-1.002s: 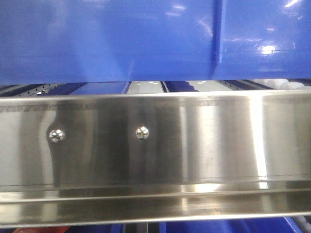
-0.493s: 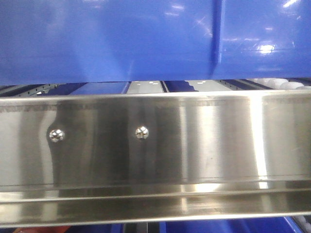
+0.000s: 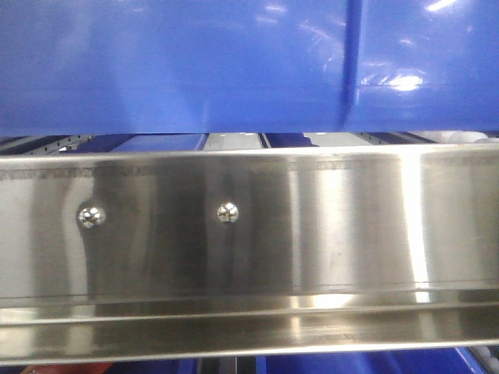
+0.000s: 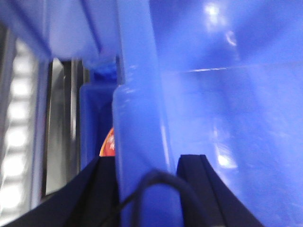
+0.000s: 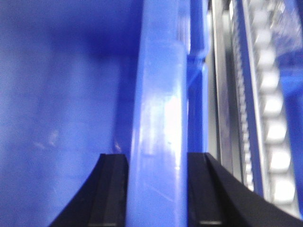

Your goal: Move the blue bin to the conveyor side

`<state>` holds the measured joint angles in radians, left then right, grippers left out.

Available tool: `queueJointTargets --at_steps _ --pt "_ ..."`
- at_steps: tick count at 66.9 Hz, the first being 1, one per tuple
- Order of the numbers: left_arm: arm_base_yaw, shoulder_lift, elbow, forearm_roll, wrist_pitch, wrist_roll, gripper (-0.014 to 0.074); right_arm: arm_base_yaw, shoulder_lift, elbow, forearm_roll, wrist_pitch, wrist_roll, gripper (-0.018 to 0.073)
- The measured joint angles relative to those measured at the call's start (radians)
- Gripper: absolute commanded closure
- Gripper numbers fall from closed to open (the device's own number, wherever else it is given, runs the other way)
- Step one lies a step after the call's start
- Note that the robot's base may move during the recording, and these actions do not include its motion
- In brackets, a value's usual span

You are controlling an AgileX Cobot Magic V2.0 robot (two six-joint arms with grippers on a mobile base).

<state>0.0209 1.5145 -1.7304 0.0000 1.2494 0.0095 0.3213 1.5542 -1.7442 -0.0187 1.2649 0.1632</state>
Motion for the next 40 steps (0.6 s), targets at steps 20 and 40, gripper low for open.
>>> queueJointTargets --at_steps 20,40 --pt "0.000 -0.183 0.072 -0.019 -0.033 -0.009 0.0596 0.006 -0.159 0.003 0.007 0.007 -0.004 0.0640" --pt "-0.001 -0.384 0.295 -0.081 -0.098 -0.009 0.0596 0.006 -0.326 0.076 0.019 0.015 -0.022 0.0640"
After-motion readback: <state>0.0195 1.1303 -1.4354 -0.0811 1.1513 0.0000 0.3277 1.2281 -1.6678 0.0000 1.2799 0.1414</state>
